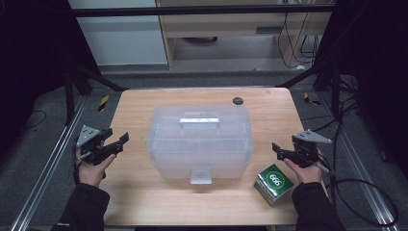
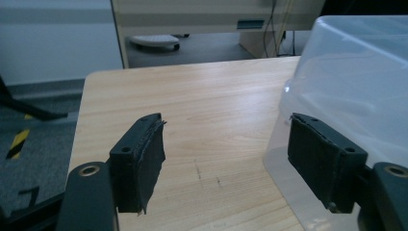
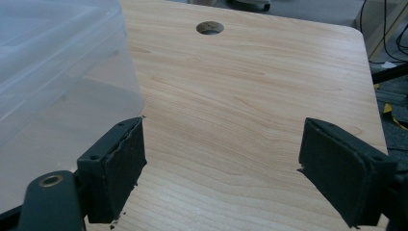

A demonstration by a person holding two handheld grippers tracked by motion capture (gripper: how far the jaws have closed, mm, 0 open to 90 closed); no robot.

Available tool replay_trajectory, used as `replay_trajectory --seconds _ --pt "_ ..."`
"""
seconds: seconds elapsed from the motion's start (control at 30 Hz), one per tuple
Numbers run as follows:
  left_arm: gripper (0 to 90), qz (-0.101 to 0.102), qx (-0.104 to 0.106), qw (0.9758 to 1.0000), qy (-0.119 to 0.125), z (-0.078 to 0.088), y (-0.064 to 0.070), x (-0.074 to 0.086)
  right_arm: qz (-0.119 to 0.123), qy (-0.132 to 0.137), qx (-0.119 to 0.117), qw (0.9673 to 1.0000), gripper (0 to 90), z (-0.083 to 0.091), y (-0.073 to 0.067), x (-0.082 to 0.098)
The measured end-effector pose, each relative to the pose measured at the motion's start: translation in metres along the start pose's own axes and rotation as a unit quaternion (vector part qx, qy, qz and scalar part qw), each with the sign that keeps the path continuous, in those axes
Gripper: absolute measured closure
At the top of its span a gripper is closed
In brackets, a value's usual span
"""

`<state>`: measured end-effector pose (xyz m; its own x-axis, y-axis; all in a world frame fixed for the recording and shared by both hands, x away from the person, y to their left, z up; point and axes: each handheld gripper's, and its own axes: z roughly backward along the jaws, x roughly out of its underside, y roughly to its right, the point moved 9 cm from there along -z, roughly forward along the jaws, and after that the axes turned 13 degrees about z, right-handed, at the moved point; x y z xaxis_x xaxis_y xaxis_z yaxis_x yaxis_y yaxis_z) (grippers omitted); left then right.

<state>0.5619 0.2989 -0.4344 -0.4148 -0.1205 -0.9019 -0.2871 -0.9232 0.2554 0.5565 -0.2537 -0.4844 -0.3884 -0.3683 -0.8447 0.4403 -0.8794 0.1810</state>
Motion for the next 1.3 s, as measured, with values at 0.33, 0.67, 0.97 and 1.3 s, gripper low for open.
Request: replay_trajectory --seconds 0.33,0.67,0.97,1.3 --pt "26.6 -0.023 0.031 0.9993 0.001 0.007 0.02 -0.015 0.0 0.003 0.007 1.0 16.3 0.0 0.003 0.0" --pt "25.2 -0.048 0.048 0.9976 0.017 0.021 0.04 -0.037 0.004 0.0 0.011 0.9999 15.9 -0.001 0.002 0.0" --pt "24.1 -0.084 0.075 0.9933 0.025 0.03 0.06 -0.055 0.005 -0.008 0.012 0.9999 15.4 -0.002 0.003 0.003" --pt "22.9 -0.121 0.077 0.9894 0.026 0.028 0.076 -0.067 0.004 -0.01 0.014 0.9998 15.4 -0.002 0.003 0.005"
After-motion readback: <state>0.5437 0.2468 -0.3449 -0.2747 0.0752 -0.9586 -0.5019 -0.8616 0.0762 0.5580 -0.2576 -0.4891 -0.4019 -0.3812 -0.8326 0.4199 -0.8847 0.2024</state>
